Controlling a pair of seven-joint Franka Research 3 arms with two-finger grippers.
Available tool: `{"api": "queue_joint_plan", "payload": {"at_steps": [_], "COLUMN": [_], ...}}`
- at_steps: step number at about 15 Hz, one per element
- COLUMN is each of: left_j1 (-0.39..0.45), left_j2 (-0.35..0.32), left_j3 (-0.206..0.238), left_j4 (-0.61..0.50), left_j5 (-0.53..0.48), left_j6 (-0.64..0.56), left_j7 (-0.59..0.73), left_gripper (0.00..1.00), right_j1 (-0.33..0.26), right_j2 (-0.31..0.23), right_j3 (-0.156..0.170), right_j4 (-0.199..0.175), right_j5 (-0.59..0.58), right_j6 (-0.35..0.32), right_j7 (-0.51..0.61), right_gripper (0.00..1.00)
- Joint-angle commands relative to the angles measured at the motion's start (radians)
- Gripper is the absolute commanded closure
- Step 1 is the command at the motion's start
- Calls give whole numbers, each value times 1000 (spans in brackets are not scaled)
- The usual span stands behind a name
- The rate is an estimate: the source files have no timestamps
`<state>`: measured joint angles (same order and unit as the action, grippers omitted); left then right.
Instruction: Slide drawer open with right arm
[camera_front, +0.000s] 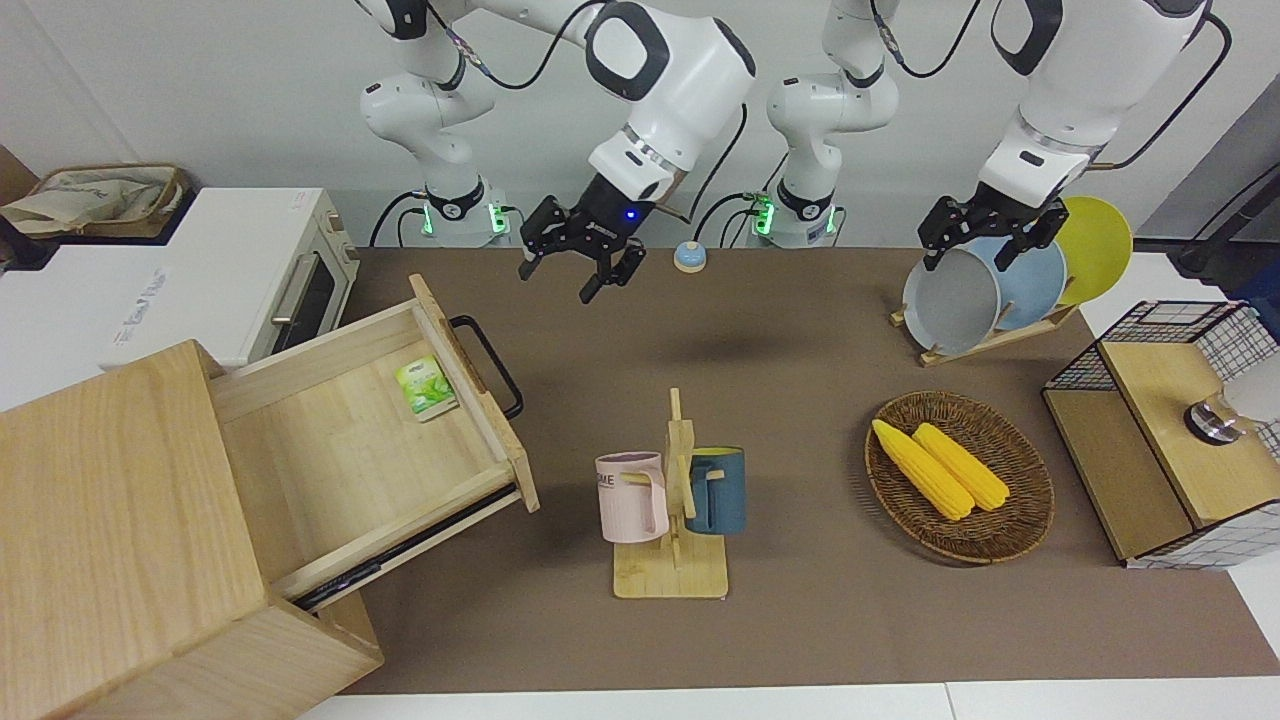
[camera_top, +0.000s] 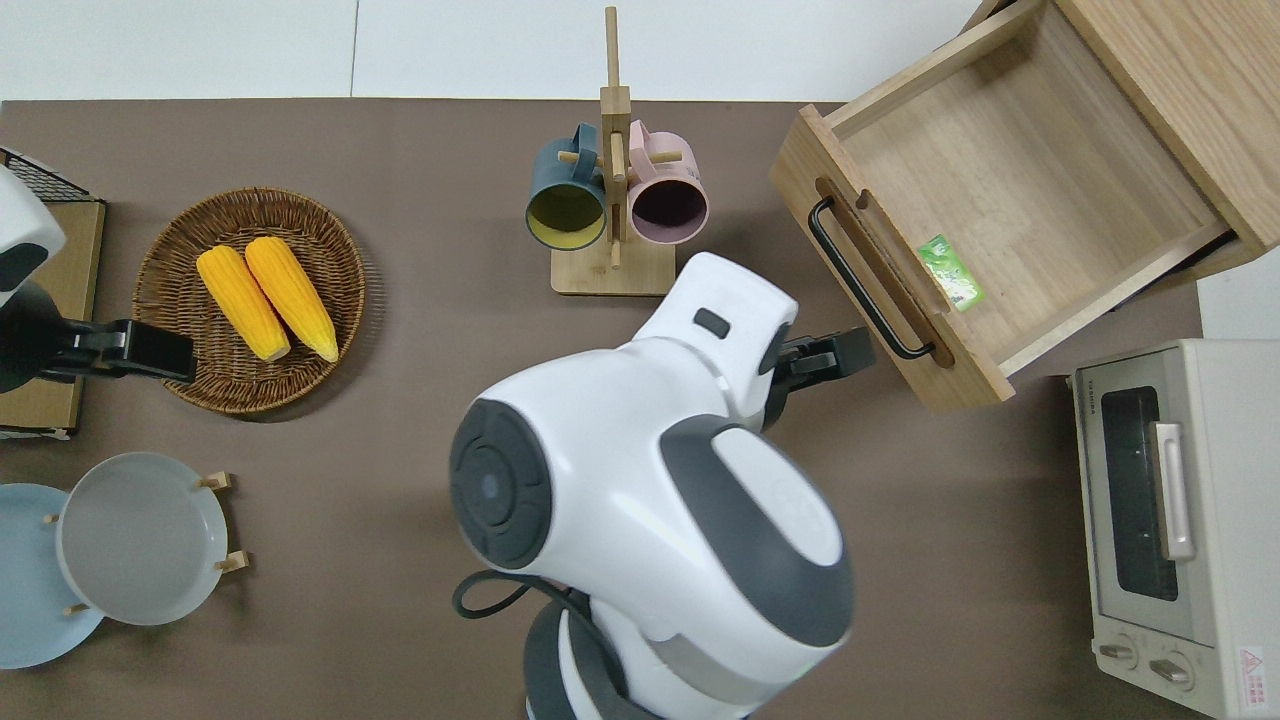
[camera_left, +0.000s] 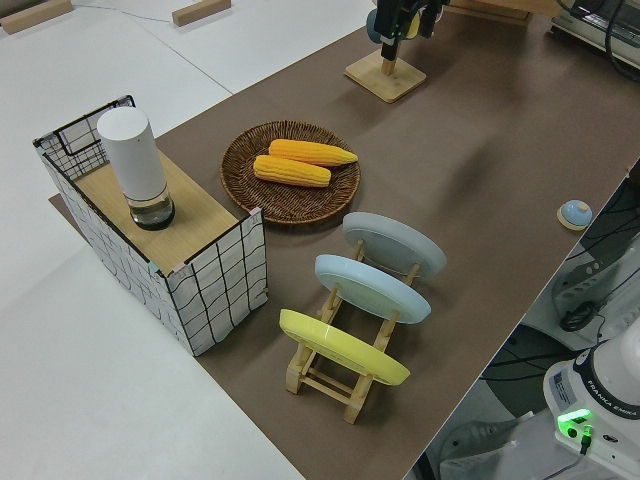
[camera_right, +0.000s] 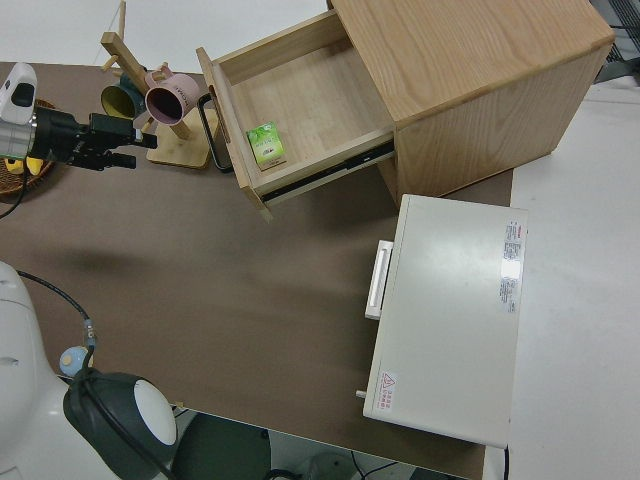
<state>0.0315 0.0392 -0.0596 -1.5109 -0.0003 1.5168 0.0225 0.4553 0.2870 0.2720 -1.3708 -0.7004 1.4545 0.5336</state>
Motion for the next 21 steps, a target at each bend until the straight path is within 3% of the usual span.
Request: {"api": "queue_joint_plan", "payload": {"at_steps": [1, 4, 8, 15, 21], "left_j1": [4, 4, 4, 4, 4], "left_j2": [11, 11, 11, 11, 11], "left_j3": [-6, -6, -6, -6, -6], "left_j4": [26, 26, 26, 26, 24], "left_j5": [17, 17, 17, 17, 17], "left_j6": [-20, -20, -20, -20, -20], "left_j7": [10, 10, 10, 10, 10], "left_gripper": [7, 7, 7, 7, 7], "right_j1": [-116, -208, -338, -493, -575], "right_j2": [-75, -112, -146, -167, -157], "right_j3": [7, 6, 6, 4, 3], "right_j4": [-14, -16, -17, -20, -22], "right_j5": [206, 367, 524, 662, 696], "right_j6": [73, 95, 115, 115, 113], "right_j7": [-3, -18, -156, -257, -309], "right_gripper": [19, 19, 17, 17, 17]}}
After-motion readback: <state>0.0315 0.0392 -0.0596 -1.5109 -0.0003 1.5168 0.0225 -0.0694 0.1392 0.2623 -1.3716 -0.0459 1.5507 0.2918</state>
